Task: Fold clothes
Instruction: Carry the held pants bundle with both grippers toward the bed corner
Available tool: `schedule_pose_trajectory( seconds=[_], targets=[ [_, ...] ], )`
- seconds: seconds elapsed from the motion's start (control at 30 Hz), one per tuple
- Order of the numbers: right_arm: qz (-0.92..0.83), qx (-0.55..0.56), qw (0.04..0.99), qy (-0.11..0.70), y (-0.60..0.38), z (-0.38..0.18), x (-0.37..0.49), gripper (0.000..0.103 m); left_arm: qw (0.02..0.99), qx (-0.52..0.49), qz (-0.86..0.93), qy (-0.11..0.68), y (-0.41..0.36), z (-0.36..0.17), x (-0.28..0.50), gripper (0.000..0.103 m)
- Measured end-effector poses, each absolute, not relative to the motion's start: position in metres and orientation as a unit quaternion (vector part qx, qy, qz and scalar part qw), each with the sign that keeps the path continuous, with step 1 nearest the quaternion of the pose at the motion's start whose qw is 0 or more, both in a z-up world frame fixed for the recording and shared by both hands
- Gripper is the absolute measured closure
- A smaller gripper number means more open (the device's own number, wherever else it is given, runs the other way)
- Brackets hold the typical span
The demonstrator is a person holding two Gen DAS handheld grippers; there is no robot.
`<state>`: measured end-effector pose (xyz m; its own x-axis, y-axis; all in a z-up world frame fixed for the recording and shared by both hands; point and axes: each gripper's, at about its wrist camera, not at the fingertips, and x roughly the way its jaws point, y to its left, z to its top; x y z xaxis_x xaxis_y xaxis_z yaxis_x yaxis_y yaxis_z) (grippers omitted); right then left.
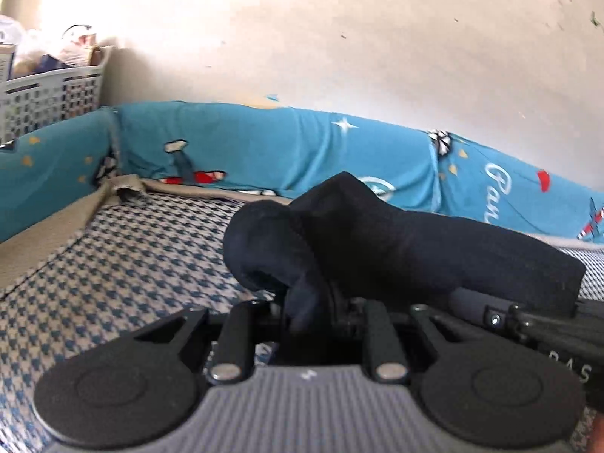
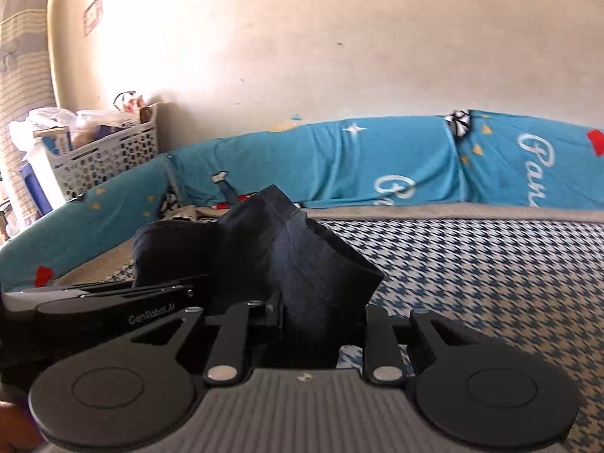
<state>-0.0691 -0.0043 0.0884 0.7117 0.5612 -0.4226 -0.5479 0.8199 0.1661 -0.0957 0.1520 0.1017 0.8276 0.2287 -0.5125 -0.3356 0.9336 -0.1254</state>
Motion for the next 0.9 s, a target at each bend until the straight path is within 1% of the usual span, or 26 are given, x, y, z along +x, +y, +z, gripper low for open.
schedule_pose_trajectory(
  seconds=[0.43,0.9],
  targets=[
    [0.341,-0.003,0.915,0.215,0.048,0.106,-0.062,0.081,0.944,-0.109,0.206,0.232,0.194,0.119,-0.106,0.087],
    [0.378,0.003,0.9,0.219,0.104,0.106,-0.051,0.081,0.933,-0.103,0.244,0.245,0.25,0.126,-0.107,0.087]
  ],
)
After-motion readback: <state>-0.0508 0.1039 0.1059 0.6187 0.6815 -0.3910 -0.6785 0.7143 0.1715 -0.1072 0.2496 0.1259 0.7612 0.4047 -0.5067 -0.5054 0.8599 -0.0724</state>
